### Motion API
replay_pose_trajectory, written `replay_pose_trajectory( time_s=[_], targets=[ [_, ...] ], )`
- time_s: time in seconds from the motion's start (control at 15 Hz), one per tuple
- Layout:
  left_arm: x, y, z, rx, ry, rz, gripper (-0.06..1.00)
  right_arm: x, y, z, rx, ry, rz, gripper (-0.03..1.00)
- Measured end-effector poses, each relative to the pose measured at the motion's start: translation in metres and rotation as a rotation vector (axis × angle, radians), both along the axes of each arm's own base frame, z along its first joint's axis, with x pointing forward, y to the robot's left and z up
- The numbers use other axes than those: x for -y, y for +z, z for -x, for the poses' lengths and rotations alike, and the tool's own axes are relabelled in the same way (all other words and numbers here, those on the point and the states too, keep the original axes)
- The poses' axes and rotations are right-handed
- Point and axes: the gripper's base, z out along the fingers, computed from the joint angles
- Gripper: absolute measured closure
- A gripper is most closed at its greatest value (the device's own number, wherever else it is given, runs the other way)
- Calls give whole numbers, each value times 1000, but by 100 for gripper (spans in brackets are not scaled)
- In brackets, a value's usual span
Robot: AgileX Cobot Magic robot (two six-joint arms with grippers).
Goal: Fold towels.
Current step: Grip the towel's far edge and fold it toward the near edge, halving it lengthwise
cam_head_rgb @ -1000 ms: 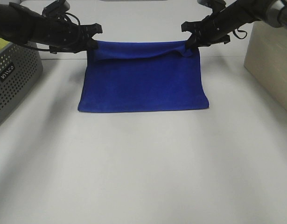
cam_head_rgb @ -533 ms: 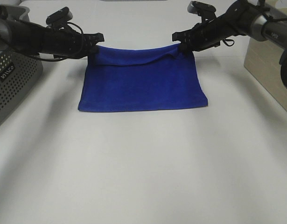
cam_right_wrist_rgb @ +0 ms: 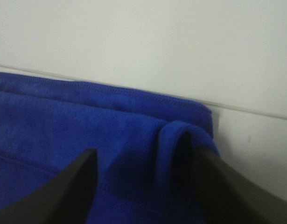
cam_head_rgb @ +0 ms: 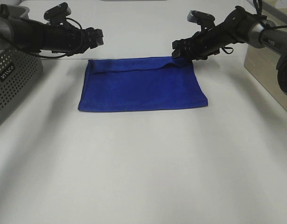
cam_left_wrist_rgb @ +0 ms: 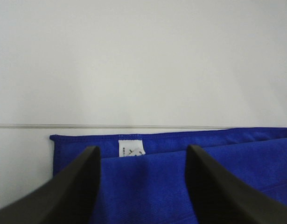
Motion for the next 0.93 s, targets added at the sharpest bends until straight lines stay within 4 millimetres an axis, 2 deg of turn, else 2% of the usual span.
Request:
replay_pose_trajectory(
  time_s=[0.13,0.2,0.33,0.47,0.6,0.73,0.93],
  targets=[
    [-1,6,1,16,-33,-36,20,1,12,9,-73,71,41,28],
    [-2,19,5,-9,-112,-4,19,8,34,22,-217,88,52,27],
    [-4,19,15,-148,-203,78,19,24,45,35,-378,79,46,27],
    [-5,7,29,-365,-231,96,19,38,44,38,-441,36,32,27],
    [-9,-2,39,-545,-185,73,19,43,44,38,-463,-8,23,27],
    [-10,-6,47,-655,-163,81,19,48,44,40,-484,-32,23,27],
    [-10,-9,57,-775,-171,83,19,55,45,60,-565,-30,33,27]
  ],
)
